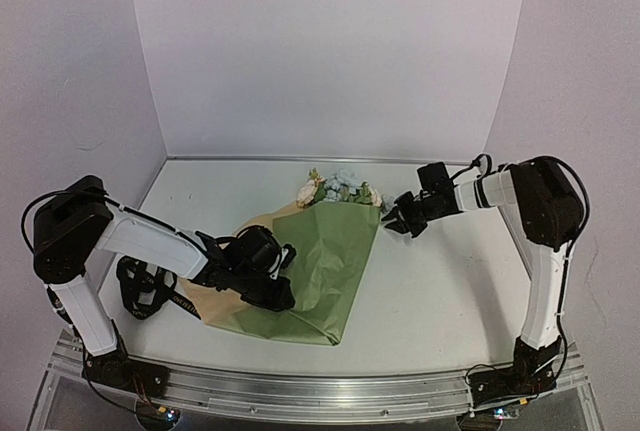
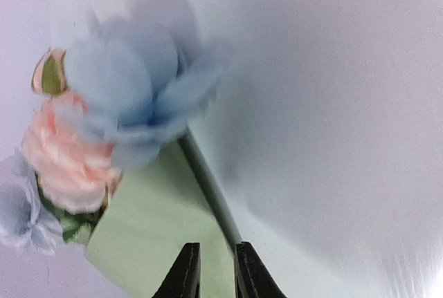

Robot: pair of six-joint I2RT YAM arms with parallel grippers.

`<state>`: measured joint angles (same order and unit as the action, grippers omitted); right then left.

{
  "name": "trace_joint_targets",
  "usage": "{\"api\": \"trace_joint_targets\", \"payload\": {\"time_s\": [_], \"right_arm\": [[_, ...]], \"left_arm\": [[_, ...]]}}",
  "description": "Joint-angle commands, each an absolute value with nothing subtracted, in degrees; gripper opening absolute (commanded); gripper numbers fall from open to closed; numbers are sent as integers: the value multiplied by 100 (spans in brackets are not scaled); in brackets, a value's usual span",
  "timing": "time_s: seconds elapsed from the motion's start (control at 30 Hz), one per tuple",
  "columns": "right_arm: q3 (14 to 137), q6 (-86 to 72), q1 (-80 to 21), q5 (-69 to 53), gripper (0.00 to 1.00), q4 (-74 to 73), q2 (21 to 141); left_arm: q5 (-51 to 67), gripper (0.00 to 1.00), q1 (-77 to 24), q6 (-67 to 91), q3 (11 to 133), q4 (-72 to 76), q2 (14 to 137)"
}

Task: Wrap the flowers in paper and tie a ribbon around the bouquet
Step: Press the fold line on the 2/3-folded wrapping paper.

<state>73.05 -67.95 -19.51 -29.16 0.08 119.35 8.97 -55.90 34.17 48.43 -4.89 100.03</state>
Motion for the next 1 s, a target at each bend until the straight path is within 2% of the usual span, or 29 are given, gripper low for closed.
{"api": "trace_joint_targets", "payload": {"time_s": [0.0, 0.1, 0.27, 0.53, 0.8, 0.97], "right_arm": [[6870, -6205, -2291, -3260, 18, -762, 10603], [6397, -5874, -2677, -3244, 18, -1091, 9892], [6080, -5645, -3602, -3253, 18, -1293, 9484], [6723, -5812, -5086, -3291, 16, -940, 10347], [7195, -5835, -5551, -3283, 16, -907, 11130], [7378, -5991, -5674, -3294, 16, -773, 11542]], "left_arm": [[619, 17, -5574, 3398, 5078, -776, 9728], [605, 19, -5580, 3462, 5123, -768, 9498], [658, 20, -5576, 3597, 5042, -789, 9134], [656, 20, -5574, 3906, 4710, -956, 8657], [634, 22, -5579, 4961, 3777, -1447, 7349], [772, 23, -5591, 5513, 3088, -1002, 6820]]}}
